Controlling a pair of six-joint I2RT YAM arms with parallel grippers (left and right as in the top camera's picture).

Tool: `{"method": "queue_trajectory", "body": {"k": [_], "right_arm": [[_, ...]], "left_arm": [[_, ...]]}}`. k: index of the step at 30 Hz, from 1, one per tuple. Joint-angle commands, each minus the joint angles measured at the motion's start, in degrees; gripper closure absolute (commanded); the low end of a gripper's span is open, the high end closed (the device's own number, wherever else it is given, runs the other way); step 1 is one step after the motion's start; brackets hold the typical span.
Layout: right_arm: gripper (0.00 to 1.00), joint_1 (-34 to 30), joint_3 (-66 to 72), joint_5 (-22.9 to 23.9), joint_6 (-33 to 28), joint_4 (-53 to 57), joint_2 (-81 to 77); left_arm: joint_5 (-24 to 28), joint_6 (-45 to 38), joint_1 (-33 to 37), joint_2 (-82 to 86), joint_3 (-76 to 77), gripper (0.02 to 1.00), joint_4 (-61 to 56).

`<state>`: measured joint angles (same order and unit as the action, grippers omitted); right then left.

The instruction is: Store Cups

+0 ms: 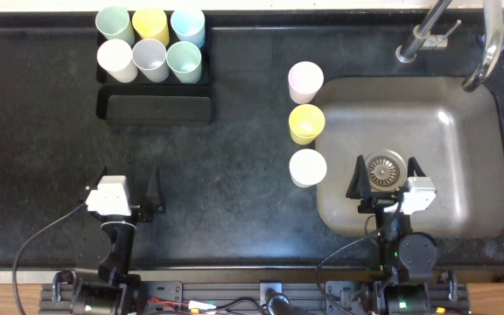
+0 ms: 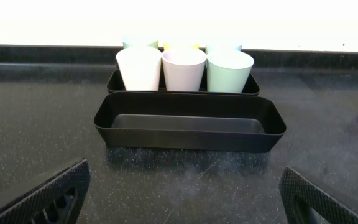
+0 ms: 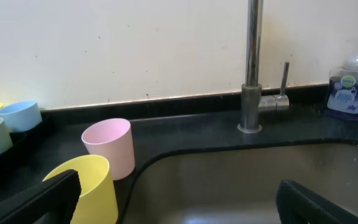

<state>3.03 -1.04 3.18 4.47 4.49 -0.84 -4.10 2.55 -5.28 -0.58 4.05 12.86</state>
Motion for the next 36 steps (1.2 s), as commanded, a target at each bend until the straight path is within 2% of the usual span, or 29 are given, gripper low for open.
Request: {"method": "queue_trajectory", "body": {"k": [1,14,17,20,24,26,28,32,36], "right_arm": [[0.005,-0.22,0.76,-0.42,0.22,-0.26,0.63],[0.005,-0.22,0.79,-0.42,0.22,-0.26,0.63],[0.003,-0.22,0.76,-0.42,0.24,-0.26,0.63],[0.003,-0.22,0.79,-0.42,0.22,-0.26,0.63],[0.005,-0.22,0.79,-0.42,0.24,-0.26,0.63],[0.003,-0.22,0.76,-0.42,0.24,-0.26,0.63],[0.003,-0.22,0.79,-0.42,0.22,-0.26,0.63],[0.005,-0.22,0.79,-0.42,0.22,-0.26,0.63],[0.005,-0.22,0.76,-0.42,0.22,-0.26,0.63]], "left_arm": [[-0.44,-1.05,-0.28,0.42,-0.07,0.02,0.11],[-0.13,-0.81,-0.26,-0.35,0.59,0.02,0.17],[3.8,-0.59,-0.26,-5.66,5.22,0.02,-0.46],[8.7,-0.61,-0.26,-18.88,15.87,0.02,-0.83],[17.53,-0.61,-0.28,-45.33,38.34,0.02,0.7],[23.37,-0.61,-0.96,-61.0,54.58,0.02,4.79],[25.66,-0.61,-3.41,-76.56,72.87,0.02,11.06],[24.87,-0.02,-10.62,-102.77,107.23,0.02,23.5],[17.09,11.93,-17.2,-125.02,135.88,0.02,34.47]]}}
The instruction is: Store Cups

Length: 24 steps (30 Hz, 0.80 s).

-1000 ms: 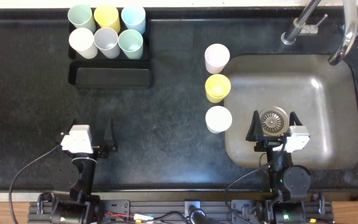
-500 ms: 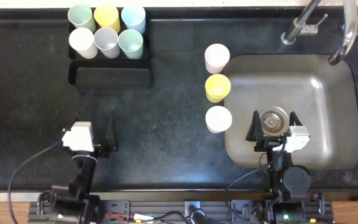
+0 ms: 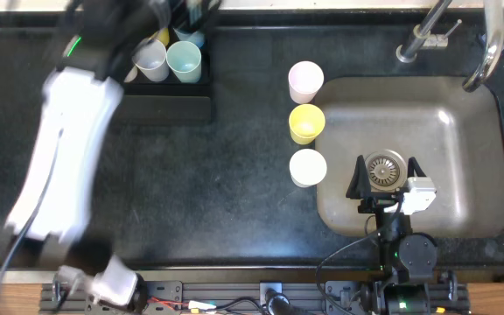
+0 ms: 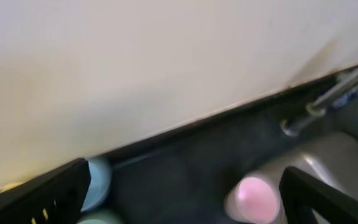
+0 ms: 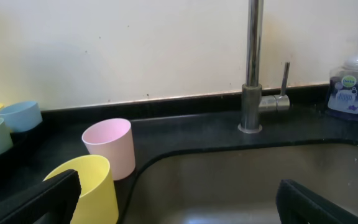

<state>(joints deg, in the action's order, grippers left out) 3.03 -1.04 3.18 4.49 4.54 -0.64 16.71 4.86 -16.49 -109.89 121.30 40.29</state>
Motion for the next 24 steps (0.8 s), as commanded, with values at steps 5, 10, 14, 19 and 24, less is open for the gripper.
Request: {"method": "queue_trajectory", "body": {"k": [5,10,14,19,24], "right_arm": [[0.007,-0.2,0.79,-0.42,0.2,-0.31,0.44],[0.005,-0.22,0.76,-0.42,0.2,-0.31,0.44],[0.005,-0.22,0.79,-0.44,0.2,-0.31,0.44],[0.003,-0.2,0.76,-0.42,0.2,-0.31,0.44],[0.003,-0.22,0.76,-0.42,0.2,-0.31,0.44]], "left_arm": [[-6.12,19.5,-9.81,-27.67,28.92,0.02,14.16],[-6.99,23.47,-11.3,-30.47,28.92,0.02,18.36],[-7.8,25.49,-11.89,-32.33,28.89,0.02,20.57],[-7.23,25.99,-12.79,-34.93,28.89,0.02,22.77],[-7.23,26.71,-13.68,-36.0,28.87,0.02,28.74]]}}
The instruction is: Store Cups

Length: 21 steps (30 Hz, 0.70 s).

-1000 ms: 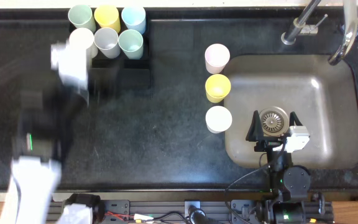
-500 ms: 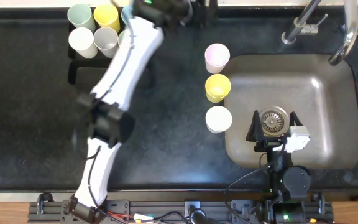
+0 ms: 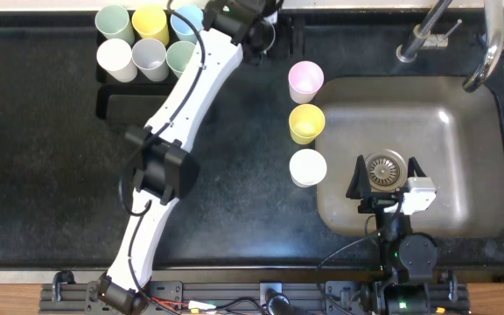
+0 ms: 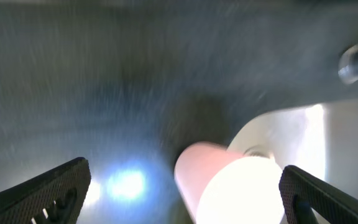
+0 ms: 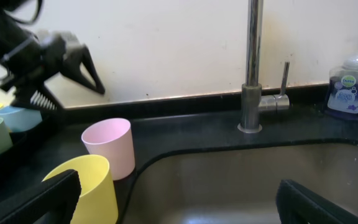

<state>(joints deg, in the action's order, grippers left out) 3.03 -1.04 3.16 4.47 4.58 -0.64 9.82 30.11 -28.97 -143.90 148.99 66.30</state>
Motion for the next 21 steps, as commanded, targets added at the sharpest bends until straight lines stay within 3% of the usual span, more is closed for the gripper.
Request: {"method": "queue_trajectory", "body": {"k": [1,18,20,21], "right_arm": [[0.003,-0.22,0.79,-0.39,0.22,-0.35,0.44],[0.005,-0.22,0.79,-0.39,0.22,-0.35,0.44],[0.005,-0.2,0.76,-0.42,0.22,-0.35,0.44],[0.005,-0.22,0.76,-0.39,0.22,-0.35,0.44]], "left_arm": [[-0.37,1.49,-1.27,-2.03,1.18,0.02,3.34],[-0.94,1.49,-2.03,-4.7,1.09,0.025,3.91],[-0.94,1.49,-2.03,-4.7,1.09,0.13,3.93],[-0.94,1.53,-2.03,-4.7,1.09,0.476,3.89]]}}
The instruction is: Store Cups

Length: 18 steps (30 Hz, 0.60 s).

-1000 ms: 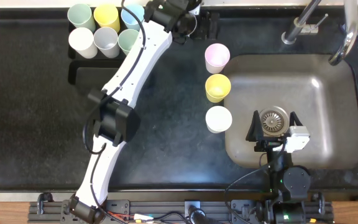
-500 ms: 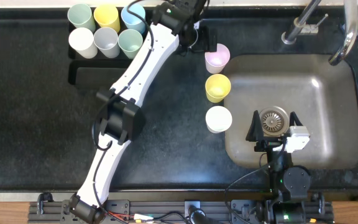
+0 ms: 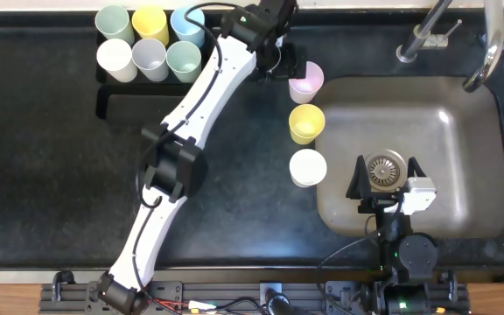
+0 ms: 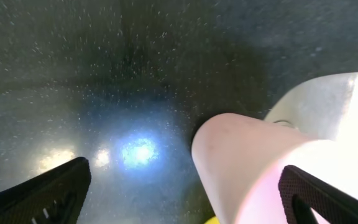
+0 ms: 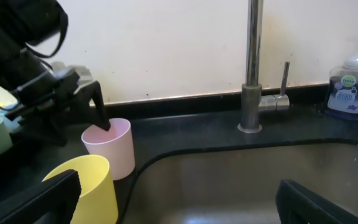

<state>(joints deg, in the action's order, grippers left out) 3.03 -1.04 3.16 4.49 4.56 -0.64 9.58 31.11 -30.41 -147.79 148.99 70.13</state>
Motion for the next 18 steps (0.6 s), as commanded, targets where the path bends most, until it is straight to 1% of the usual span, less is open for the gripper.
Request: {"method": "queue_trajectory", "body": {"k": [1,2,8,10,13,14,18], "right_arm": [[0.005,-0.22,0.76,-0.39,0.2,-0.31,0.44],[0.003,-0.2,0.79,-0.39,0.2,-0.33,0.44],[0.005,-0.2,0.79,-0.39,0.2,-0.33,0.44],[0.005,-0.22,0.79,-0.39,0.2,-0.33,0.44],[0.003,-0.22,0.76,-0.39,0.22,-0.33,0.44],[0.005,-0.22,0.76,-0.39,0.2,-0.33,0.44],[0.005,-0.22,0.79,-0.39,0.22,-0.33,0.44]], "left_arm": [[-0.7,0.5,-0.59,-0.81,1.09,0.939,0.04],[-0.72,0.5,-0.59,-0.81,1.09,0.982,0.02],[-0.72,0.74,-0.5,1.05,1.14,0.982,-2.25],[-1.55,0.74,0.0,3.87,1.14,0.982,-2.08],[-5.22,1.2,1.44,10.1,1.14,0.982,-0.02],[-7.23,2.43,2.14,12.76,1.14,0.982,1.75],[-15.34,8.22,6.16,22.91,1.01,0.982,13.25]]}}
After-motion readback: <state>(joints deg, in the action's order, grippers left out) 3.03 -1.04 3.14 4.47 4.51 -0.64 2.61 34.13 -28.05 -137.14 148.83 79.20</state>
